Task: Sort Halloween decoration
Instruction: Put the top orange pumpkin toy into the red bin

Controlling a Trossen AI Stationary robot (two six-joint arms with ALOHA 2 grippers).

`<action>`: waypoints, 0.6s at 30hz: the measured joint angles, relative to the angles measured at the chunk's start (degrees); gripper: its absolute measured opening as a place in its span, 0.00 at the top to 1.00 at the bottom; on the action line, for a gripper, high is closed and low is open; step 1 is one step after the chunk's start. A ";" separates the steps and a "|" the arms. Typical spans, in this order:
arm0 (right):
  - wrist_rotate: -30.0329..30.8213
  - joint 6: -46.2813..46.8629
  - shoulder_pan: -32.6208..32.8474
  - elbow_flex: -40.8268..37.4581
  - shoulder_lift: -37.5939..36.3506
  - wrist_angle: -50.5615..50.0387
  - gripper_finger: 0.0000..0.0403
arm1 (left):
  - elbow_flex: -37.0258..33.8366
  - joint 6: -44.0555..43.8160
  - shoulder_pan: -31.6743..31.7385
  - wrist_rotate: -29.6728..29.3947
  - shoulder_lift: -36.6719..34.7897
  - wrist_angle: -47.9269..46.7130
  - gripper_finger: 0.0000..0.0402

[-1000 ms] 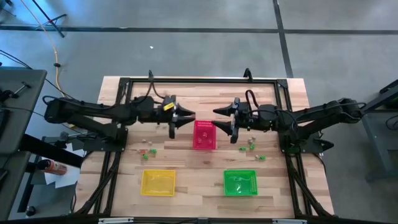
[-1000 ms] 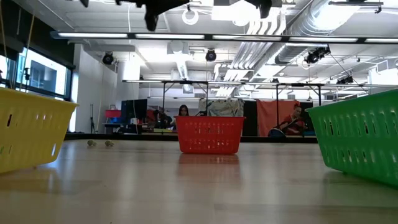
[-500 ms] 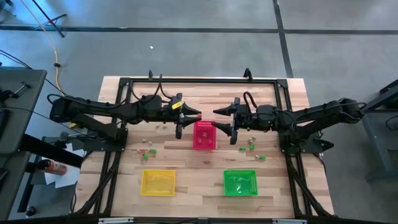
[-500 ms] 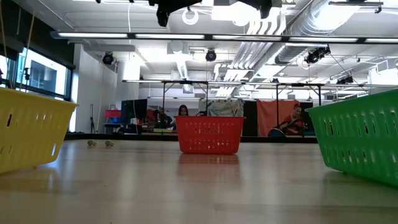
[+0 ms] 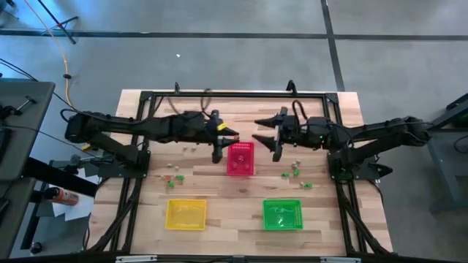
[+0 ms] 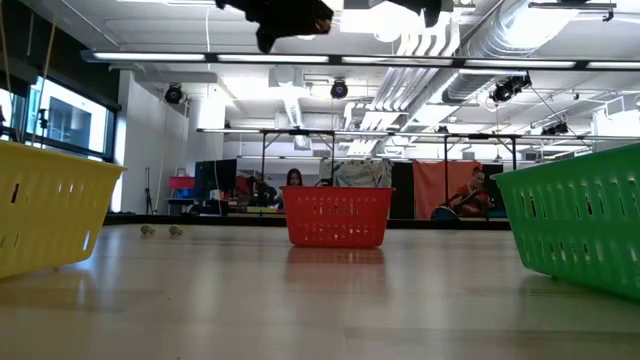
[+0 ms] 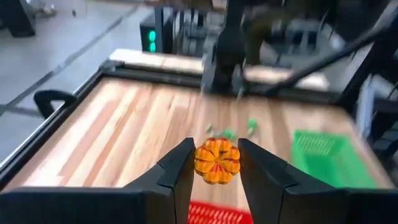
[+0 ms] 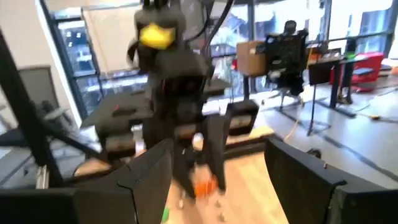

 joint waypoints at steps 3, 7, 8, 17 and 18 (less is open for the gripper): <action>-0.02 0.01 -1.54 0.00 -1.89 -0.60 0.38 | 5.18 3.23 0.13 -0.08 4.43 -5.87 0.72; -0.02 -0.02 -3.06 -0.02 -3.36 -1.35 0.38 | 10.04 5.54 0.10 -0.09 11.19 -11.82 0.72; -0.03 -0.02 -3.34 0.00 -3.65 -1.49 0.38 | 10.82 5.57 0.10 -0.07 12.71 -13.18 0.72; -0.04 0.73 -4.39 0.00 -3.98 -6.03 0.38 | 11.83 4.70 0.10 0.36 25.28 -16.22 0.72; -0.02 1.29 -4.39 0.00 -3.95 -6.97 0.38 | 11.83 4.69 0.10 0.36 26.42 -16.11 0.72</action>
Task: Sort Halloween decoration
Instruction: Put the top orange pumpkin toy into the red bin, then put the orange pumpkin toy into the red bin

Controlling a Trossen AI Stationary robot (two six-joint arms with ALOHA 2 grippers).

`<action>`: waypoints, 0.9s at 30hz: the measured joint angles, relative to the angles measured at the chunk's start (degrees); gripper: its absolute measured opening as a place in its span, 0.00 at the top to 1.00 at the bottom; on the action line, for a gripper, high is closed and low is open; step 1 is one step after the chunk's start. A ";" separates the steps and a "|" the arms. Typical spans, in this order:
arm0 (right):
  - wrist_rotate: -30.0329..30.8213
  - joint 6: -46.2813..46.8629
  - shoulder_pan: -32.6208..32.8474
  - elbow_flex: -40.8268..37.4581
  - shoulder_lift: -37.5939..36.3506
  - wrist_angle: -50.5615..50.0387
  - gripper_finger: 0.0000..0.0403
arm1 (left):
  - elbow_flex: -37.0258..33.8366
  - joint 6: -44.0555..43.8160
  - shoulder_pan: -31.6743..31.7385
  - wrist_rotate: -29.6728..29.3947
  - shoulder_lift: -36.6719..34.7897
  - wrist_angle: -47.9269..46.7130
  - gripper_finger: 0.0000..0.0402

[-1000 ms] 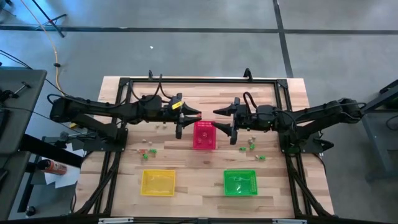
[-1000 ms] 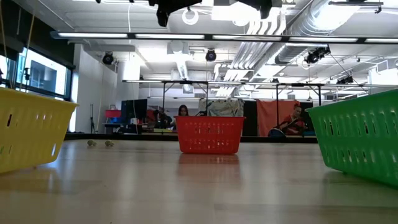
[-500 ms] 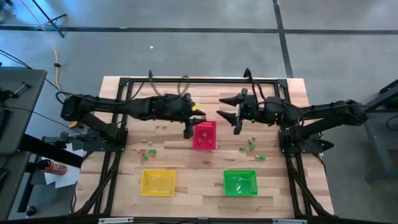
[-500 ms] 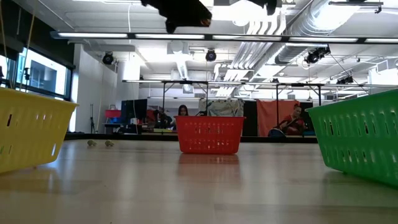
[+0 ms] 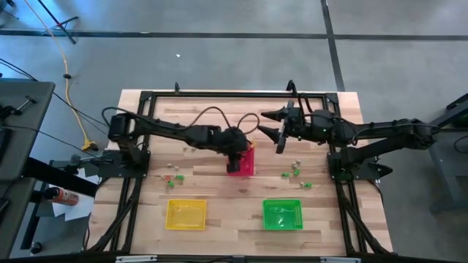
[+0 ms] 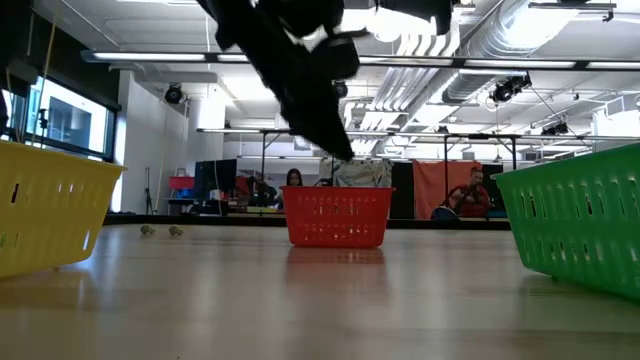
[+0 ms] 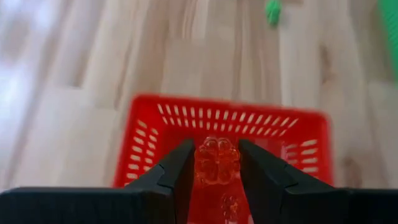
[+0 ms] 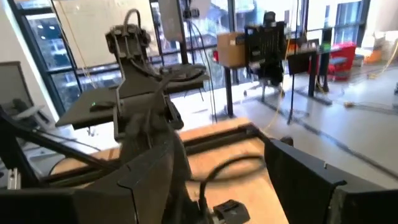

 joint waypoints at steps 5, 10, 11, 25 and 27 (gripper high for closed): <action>-0.04 1.73 0.00 0.00 0.02 -2.74 0.38 | 0.00 -1.14 0.00 1.52 4.30 0.55 0.72; -0.02 1.80 0.00 0.00 0.02 -3.56 0.38 | 0.00 -1.57 0.02 2.87 6.19 0.08 0.72; -0.02 1.80 0.00 0.00 0.02 -3.50 0.38 | 0.00 -1.64 0.09 3.22 6.20 -0.31 0.72; 0.00 1.73 0.00 0.00 0.02 -3.39 0.38 | -0.02 -4.67 1.51 5.72 6.14 -0.45 0.67; -0.01 1.73 0.00 0.00 0.02 -3.39 0.38 | -0.02 -5.29 1.49 5.74 6.14 -0.69 0.63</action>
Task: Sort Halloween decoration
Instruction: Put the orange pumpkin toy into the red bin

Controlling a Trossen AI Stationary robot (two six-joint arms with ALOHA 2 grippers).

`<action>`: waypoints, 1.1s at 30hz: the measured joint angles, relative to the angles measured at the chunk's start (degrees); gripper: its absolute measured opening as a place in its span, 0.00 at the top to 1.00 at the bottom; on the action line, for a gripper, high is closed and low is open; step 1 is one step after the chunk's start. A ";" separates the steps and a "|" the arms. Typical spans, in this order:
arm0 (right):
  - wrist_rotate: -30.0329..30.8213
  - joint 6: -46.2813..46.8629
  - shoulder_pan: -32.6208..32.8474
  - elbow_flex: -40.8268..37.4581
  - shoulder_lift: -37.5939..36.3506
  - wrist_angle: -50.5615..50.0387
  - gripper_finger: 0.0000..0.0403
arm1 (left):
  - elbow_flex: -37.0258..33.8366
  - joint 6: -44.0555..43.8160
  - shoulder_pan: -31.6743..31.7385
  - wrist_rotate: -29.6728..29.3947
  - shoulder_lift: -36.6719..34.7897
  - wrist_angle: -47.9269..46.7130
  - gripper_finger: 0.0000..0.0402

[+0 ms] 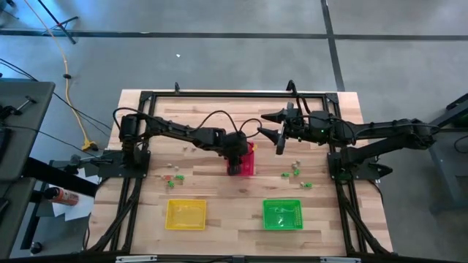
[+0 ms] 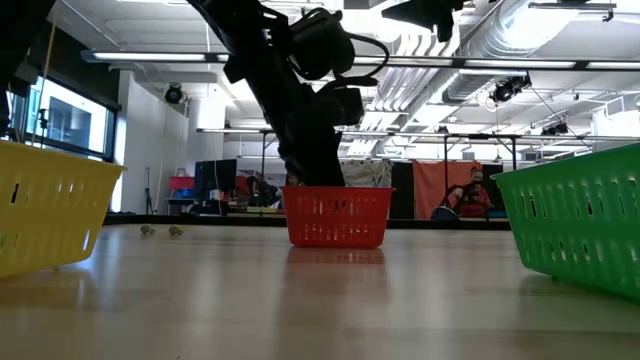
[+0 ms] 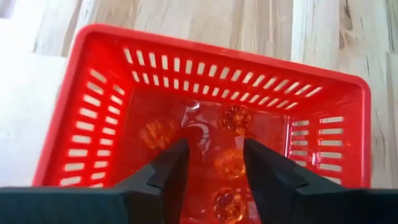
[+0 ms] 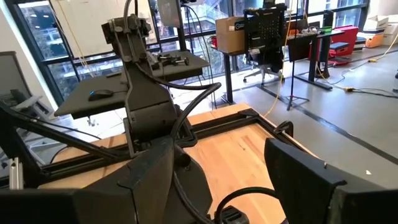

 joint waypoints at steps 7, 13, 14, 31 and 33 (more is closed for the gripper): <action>-0.01 -0.01 0.00 0.00 0.00 0.04 0.38 | 0.21 -1.36 0.41 0.00 -1.49 -3.04 0.51; 0.01 -0.16 0.00 0.00 0.00 0.08 0.38 | 0.87 -1.55 2.50 -0.05 -8.49 -8.19 0.48; 0.01 -0.31 0.00 0.00 0.00 0.05 0.38 | 0.87 -1.95 2.80 -0.22 -10.07 -9.32 0.48; -5.05 -2.49 0.02 -0.01 0.01 1.57 0.38 | -20.72 -9.74 -0.51 -6.25 -46.36 19.12 0.49; -7.88 -1.38 0.04 0.00 0.02 1.62 0.38 | -24.44 -10.21 -1.36 -8.10 -48.83 23.27 0.50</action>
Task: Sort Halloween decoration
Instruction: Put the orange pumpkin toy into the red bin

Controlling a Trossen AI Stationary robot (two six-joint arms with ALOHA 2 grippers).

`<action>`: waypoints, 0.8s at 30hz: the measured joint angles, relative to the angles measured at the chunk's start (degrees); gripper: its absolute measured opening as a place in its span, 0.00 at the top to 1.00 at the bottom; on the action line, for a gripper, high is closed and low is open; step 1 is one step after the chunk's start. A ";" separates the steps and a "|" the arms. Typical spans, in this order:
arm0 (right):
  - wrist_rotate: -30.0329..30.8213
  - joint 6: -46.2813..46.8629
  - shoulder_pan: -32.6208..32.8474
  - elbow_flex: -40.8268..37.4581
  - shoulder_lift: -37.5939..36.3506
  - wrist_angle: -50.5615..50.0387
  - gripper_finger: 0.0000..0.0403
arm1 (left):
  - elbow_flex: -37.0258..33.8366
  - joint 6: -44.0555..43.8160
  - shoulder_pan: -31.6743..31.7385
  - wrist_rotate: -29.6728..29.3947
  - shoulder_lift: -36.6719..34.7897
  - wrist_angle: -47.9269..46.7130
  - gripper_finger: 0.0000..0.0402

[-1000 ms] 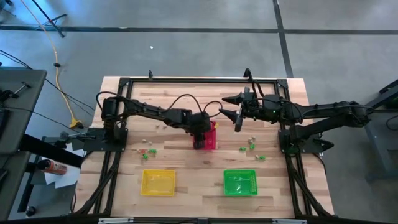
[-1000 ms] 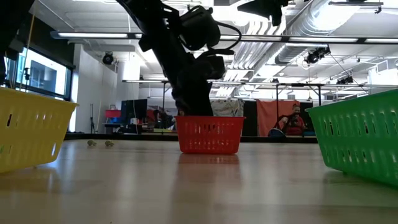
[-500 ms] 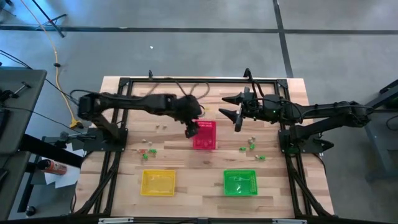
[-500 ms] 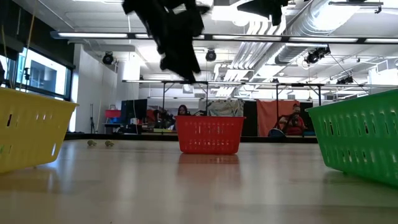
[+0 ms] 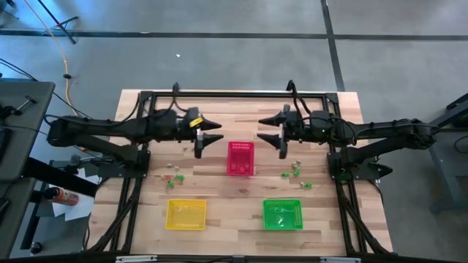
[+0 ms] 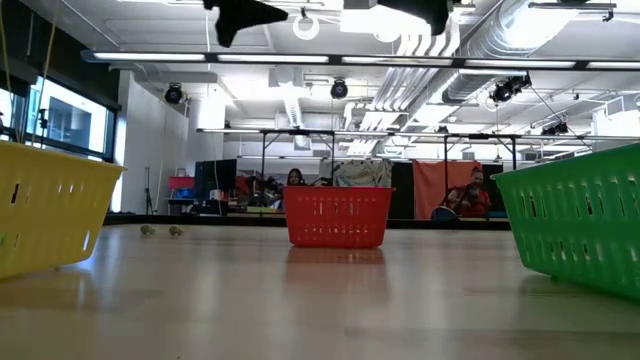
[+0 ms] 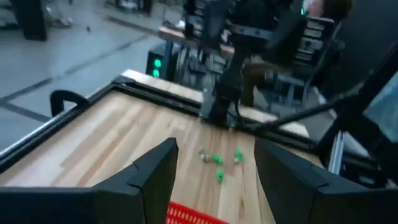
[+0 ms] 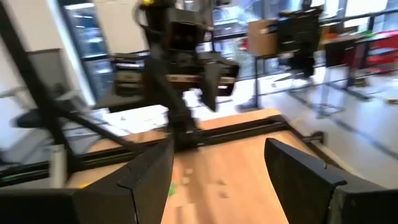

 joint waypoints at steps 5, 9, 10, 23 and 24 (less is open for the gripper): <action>-5.21 1.62 0.69 0.00 1.76 0.15 0.38 | -4.63 -0.52 -2.13 -4.35 -2.42 3.01 0.50; -4.96 1.71 2.13 0.00 4.70 2.82 0.38 | -4.65 2.68 -2.92 -5.79 -2.31 3.69 0.50; -4.92 1.56 2.35 -0.01 5.44 3.75 0.38 | -4.65 4.02 -2.92 -6.00 -2.20 3.82 0.50; -2.28 1.38 2.60 0.00 6.84 5.49 0.38 | -4.69 9.88 -2.96 -5.98 -2.17 5.04 0.50; -2.28 1.38 2.60 0.00 6.84 5.40 0.38 | -4.69 9.90 -2.96 -5.98 -2.17 5.04 0.50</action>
